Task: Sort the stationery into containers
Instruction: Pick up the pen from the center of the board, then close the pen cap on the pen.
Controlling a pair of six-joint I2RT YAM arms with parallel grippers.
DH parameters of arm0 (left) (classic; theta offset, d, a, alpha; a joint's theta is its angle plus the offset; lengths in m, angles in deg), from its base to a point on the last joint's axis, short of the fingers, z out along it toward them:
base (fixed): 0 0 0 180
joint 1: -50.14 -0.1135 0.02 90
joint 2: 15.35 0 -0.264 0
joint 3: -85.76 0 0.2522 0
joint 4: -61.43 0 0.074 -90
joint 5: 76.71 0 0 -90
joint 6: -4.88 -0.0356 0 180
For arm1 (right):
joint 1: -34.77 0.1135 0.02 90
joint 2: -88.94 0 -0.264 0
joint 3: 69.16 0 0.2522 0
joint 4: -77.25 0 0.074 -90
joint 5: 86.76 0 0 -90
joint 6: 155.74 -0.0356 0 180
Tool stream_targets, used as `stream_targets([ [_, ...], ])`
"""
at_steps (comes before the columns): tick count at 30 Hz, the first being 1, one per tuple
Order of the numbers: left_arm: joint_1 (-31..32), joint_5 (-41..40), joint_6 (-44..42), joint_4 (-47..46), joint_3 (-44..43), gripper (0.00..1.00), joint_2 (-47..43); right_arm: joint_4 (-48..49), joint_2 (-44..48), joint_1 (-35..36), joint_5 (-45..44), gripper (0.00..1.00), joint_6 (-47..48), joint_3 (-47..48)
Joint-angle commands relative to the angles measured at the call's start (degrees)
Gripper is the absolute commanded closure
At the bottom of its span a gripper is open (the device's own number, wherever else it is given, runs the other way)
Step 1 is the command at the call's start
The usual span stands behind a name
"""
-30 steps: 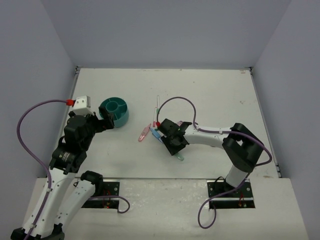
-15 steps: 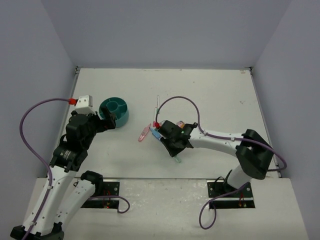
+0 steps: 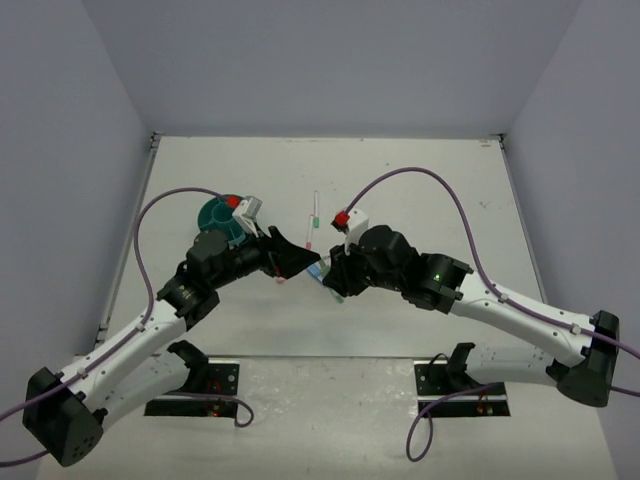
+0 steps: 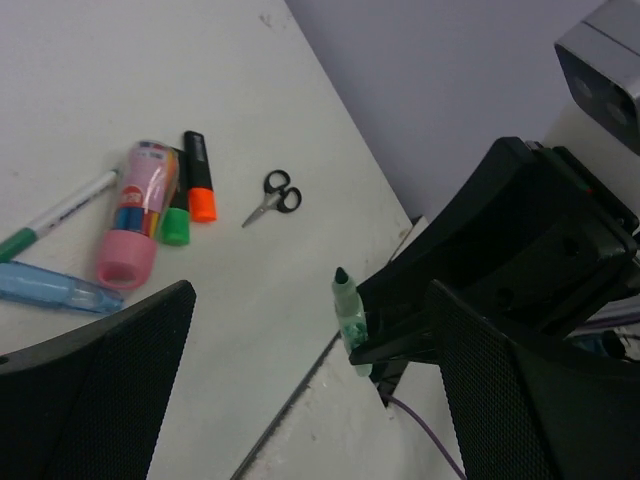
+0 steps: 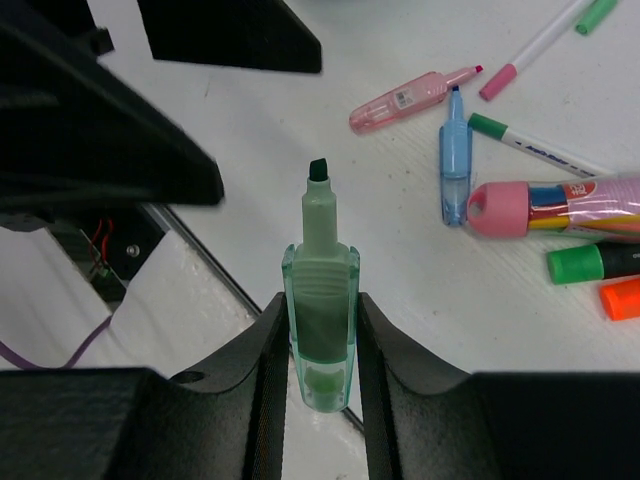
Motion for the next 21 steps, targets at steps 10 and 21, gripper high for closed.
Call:
stream_targets([
  [10, 9.02, -4.04, 2.91, -14.36, -3.57, 0.32, 6.32, 5.77, 1.54, 2.53, -0.08, 1.0, -2.18, 2.54],
  [21, 9.19, -5.65, 2.87, -11.54, -3.84, 0.6, 4.74, 6.99, 3.43, 2.56, -6.38, 1.0, -3.6, 0.92],
])
